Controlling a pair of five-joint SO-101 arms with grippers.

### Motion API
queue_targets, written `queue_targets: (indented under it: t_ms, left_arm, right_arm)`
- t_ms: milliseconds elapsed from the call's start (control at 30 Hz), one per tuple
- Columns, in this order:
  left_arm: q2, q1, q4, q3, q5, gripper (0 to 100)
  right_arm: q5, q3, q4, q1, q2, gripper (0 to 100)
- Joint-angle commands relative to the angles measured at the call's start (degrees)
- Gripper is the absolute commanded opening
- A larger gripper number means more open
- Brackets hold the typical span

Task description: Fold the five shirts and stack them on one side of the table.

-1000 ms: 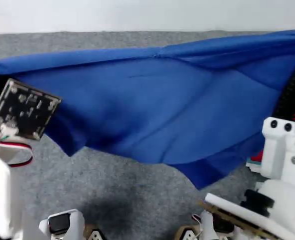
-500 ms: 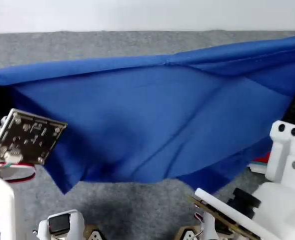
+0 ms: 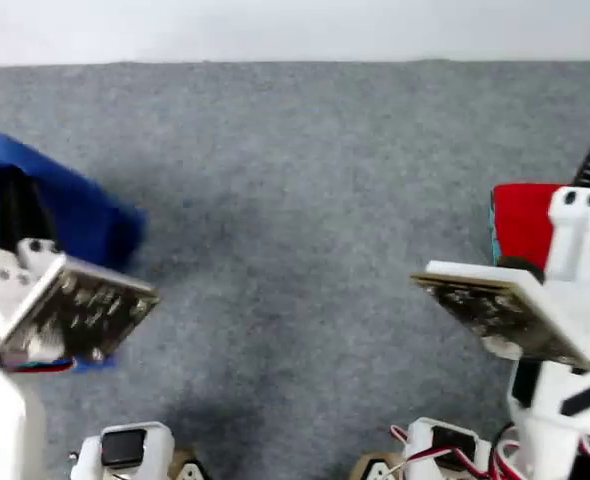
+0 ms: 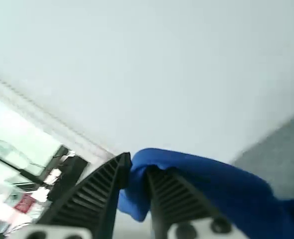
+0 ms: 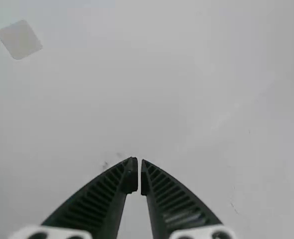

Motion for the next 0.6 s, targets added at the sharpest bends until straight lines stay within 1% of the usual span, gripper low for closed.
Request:
queue_targets:
  t_ms: [0, 133, 200, 267, 400, 500, 567]
  left_arm:
    - [-0.53, 0.62, 4.22, 2.95, -1.85, 2]
    - [-0.09, -0.97, 3.96, 4.97, -1.76, 2]
    - [0.00, -1.05, 2.02, 6.64, -1.23, 2]
    - [0.00, -1.05, -2.81, 9.80, 0.97, 2]
    - [0.00, -0.88, -16.35, 16.75, 6.42, 2]
    - [0.00, 4.22, -24.79, 20.09, 8.62, 2]
    - [0.00, 9.05, -27.52, 20.70, 8.62, 2]
  right_arm:
    - [0.26, 0.26, 0.75, 0.57, 1.19, 1.2]
    - [0.18, 0.26, 8.40, 0.57, 1.36, 1.2]
    - [0.18, 0.26, 13.14, 0.57, 1.36, 1.1]
    - [0.09, 0.26, 19.03, 0.57, 1.45, 1.1]
    - [0.00, 3.87, 29.67, 0.48, 1.19, 1.2]
    - [-2.02, 9.23, 33.36, 0.84, 0.84, 1.3]
    - [-5.27, 12.13, 35.56, 0.84, 0.84, 1.4]
